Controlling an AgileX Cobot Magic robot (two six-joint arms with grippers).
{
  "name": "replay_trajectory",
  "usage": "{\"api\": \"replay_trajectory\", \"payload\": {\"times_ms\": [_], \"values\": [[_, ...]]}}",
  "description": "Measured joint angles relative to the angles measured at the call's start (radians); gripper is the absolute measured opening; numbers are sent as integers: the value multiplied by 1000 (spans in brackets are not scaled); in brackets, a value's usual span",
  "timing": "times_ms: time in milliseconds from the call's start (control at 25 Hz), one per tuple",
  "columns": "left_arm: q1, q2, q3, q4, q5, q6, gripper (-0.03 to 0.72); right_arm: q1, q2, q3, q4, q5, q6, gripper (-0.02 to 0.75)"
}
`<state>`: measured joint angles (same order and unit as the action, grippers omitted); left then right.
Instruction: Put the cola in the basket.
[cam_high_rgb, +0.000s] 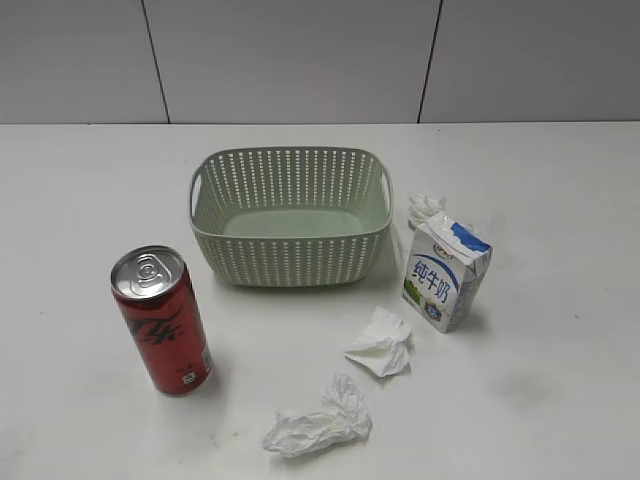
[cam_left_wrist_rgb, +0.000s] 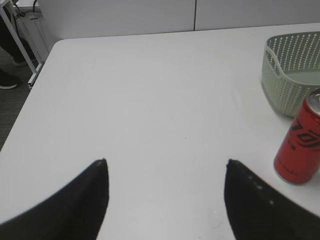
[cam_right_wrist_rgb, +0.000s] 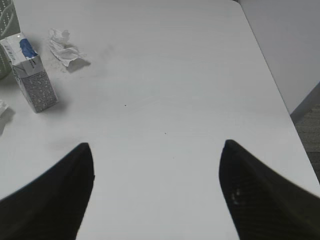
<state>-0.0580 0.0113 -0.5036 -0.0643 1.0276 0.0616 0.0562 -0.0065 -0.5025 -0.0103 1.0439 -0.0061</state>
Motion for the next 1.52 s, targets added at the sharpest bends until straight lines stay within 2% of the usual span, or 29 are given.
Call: {"api": "replay_trajectory", "payload": {"times_ms": [1120, 1400, 1520], "values": [[0, 27, -1, -15, -2, 0, 552, 0, 0, 0, 0, 0, 0, 590], [0, 172, -89, -24, -9, 2, 552, 0, 0, 0, 0, 0, 0, 590], [0, 262, -134, -48, -10, 45, 552, 0, 0, 0, 0, 0, 0, 591]]}}
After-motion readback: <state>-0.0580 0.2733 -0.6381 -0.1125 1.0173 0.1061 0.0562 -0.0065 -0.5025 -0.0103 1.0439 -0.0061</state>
